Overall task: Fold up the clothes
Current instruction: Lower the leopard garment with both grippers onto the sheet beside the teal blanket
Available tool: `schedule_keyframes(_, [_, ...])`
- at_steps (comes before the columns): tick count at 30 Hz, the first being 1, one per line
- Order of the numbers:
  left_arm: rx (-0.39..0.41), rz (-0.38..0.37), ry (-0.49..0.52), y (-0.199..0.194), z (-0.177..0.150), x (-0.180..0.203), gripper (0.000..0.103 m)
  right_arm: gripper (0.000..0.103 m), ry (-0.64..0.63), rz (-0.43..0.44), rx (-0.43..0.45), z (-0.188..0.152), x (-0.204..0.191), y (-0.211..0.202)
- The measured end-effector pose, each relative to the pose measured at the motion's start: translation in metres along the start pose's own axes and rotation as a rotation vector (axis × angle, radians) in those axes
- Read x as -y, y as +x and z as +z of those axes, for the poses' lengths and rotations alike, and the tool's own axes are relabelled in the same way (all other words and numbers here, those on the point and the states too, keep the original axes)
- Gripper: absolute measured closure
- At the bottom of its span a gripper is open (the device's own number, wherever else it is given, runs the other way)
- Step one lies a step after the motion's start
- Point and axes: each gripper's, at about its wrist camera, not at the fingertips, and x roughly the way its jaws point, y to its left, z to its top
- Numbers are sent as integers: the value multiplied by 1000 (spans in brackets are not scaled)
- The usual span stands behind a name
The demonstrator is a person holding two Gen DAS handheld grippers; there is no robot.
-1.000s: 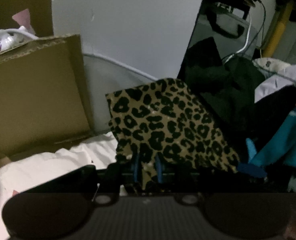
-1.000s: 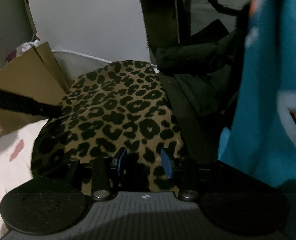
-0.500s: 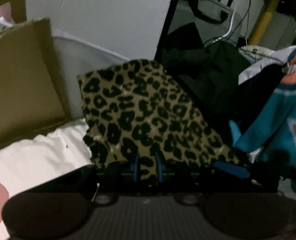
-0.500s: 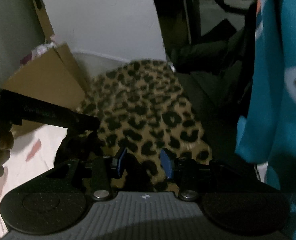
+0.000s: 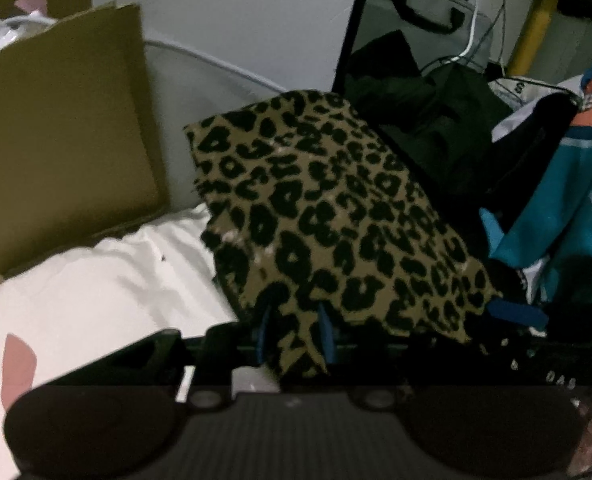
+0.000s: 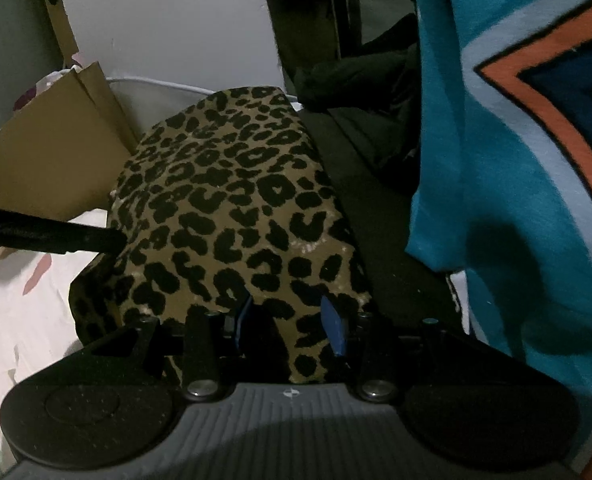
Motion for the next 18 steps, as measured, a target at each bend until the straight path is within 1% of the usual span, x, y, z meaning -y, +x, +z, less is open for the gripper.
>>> schedule_keyframes(4, [-4,11,8,-13,-7,-1,75,59,35,-1,4,-3,1,-10])
schedule_keyframes(7, [-3,8,0,-23,-10,0,76,59,73,32,15,-6,-1,-20])
schedule_keyframes(9, [5,-6,-27,-29,-13,0,75,59,82,60,23,-9,-5,-25])
schedule_keyframes(12, [36,-35,-71,-36,-18,4,74,59,71,96,27,-14,-17,-29])
schedule_keyframes(14, [36,-44,-88,-34,-21,9,68,59,53,115,25,-17,-26,-30])
schedule_keyframes(18, [16,-38,-115,-22,-28,17,67,59,22,131,5,-23,-39,-24])
